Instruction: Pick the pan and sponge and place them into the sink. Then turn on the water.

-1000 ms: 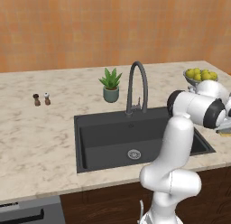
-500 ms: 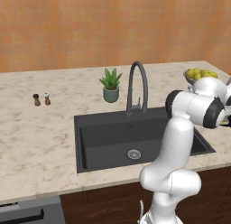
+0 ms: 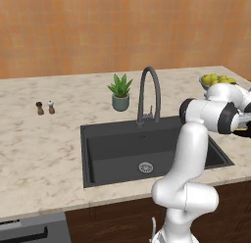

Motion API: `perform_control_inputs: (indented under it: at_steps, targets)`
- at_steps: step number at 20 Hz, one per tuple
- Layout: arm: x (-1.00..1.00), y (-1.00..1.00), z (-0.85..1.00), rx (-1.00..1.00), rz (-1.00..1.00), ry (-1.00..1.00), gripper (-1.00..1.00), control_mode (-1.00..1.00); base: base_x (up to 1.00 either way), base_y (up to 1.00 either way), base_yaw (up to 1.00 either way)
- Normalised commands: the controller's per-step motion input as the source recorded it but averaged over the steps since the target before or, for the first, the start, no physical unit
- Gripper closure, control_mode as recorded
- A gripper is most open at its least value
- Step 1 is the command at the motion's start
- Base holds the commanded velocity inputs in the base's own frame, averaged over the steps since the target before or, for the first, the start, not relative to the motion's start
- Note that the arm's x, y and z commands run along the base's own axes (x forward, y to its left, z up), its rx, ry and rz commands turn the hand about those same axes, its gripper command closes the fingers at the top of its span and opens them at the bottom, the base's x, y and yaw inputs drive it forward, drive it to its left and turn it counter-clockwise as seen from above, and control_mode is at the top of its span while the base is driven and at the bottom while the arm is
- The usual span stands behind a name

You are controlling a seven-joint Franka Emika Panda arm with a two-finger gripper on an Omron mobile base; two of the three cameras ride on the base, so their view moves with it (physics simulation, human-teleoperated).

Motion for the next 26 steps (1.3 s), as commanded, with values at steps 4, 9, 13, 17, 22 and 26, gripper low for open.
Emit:
perform_control_inputs:
  at_steps: [4,9,13,17,22,26]
  targets:
    - [0.30,-0.51,0.00,0.00,0.00,-0.04,1.00,-1.00,0.00,0.00,0.00]
    - [0.03,-0.13,-0.09,0.02,0.00,0.00,1.00,-1.00,0.00,0.00,0.00]
    - [0.24,-0.07,-0.02,0.01,0.00,0.00,1.00,-1.00,0.00,0.00,0.00]
    - [0.47,-0.07,-0.03,0.00,0.00,0.00,1.00,-1.00,0.00,0.00,0.00]
    - [0.10,0.01,-0.36,0.00,-0.02,0.01,1.00,-1.00,0.00,0.00,0.00]
    - [0.34,0.00,-0.14,0.00,-0.02,0.03,1.00,-1.00,0.00,0.00,0.00]
